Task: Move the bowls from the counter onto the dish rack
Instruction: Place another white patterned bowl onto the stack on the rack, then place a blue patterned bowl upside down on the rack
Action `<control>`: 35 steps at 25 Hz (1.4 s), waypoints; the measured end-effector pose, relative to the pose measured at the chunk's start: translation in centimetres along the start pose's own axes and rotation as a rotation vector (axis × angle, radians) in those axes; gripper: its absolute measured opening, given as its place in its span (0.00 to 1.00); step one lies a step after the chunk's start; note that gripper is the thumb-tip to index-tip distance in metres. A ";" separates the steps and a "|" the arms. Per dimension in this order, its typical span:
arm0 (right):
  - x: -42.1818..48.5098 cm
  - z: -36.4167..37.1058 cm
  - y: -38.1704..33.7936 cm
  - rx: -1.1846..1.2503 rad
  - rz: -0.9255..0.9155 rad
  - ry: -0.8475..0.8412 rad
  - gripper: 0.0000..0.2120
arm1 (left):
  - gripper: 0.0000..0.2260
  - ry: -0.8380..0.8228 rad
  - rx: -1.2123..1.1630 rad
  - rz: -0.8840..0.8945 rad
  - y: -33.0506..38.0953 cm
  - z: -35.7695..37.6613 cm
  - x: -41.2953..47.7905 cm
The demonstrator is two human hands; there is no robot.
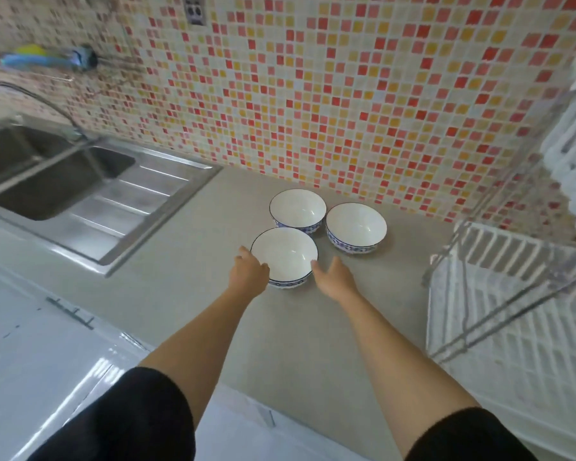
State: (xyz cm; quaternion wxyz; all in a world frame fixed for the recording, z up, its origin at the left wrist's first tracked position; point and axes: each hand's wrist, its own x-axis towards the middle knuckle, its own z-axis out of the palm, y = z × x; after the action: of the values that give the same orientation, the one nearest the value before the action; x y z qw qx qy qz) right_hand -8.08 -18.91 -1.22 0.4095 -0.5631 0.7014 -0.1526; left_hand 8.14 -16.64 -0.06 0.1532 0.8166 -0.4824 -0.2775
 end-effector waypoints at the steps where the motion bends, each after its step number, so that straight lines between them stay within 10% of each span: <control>1: 0.9 1.0 0.3 0.020 0.032 -0.016 0.35 | 0.28 -0.007 -0.025 -0.015 -0.5 0.6 0.7; 9: 3.3 6.3 1.5 0.603 0.149 -0.028 0.20 | 0.21 -0.040 -0.173 -0.007 -2.4 2.6 2.8; 19: -4.4 -1.0 -2.3 0.610 -0.197 0.106 0.26 | 0.10 0.117 -0.481 0.196 2.0 -4.4 -2.1; 30: -20.1 -20.4 -9.4 0.721 -0.605 0.360 0.17 | 0.16 0.261 -0.918 0.647 18.1 -14.7 -17.4; 35: -25.2 -31.0 -6.7 0.701 -0.693 0.474 0.27 | 0.42 0.069 -1.130 0.756 26.5 -13.6 -23.5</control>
State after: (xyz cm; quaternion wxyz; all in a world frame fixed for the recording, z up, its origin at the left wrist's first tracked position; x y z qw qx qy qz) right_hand -26.01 -5.61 32.61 0.3291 -0.5413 0.4548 -0.6260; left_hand -11.21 -9.32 31.73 0.6581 0.3947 -0.5104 -0.3881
